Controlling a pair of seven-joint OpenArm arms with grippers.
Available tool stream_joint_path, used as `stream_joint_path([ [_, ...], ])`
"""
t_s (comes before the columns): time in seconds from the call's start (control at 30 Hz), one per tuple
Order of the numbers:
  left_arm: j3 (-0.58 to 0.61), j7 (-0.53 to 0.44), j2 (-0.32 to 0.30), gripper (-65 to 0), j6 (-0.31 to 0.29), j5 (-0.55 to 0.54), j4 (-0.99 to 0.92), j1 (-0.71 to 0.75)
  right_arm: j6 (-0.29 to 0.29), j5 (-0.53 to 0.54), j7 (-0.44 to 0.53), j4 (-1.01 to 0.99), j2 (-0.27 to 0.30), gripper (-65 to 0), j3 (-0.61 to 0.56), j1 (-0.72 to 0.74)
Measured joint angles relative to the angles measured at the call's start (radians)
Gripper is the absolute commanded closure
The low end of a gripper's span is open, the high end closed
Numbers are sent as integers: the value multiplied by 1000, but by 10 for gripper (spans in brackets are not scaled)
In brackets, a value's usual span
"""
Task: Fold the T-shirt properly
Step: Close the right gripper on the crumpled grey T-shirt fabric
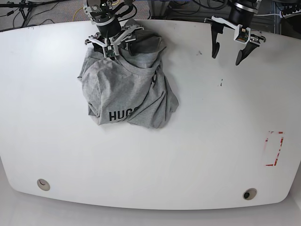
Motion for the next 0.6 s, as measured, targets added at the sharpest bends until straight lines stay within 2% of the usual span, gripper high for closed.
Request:
stream_joint_path([
  [0.07, 0, 0, 1, -414, 0, 0, 0, 0, 1, 0, 4, -8, 0, -308, 0, 0],
  [0.2, 0, 0, 1, -414, 1, 0, 0, 0, 37, 1, 3, -23, 0, -168, 2, -1],
  [0.37, 0, 0, 2, -414, 1, 0, 0, 0, 54, 0, 3, -24, 0, -32, 2, 3],
  [0.43, 0, 0, 1, -414, 1, 0, 0, 0, 54, 0, 3, -24, 0, 0, 2, 3],
  [0.6, 0, 0, 2, -414, 1, 0, 0, 0, 54, 0, 0, -11, 0, -3, 2, 1],
])
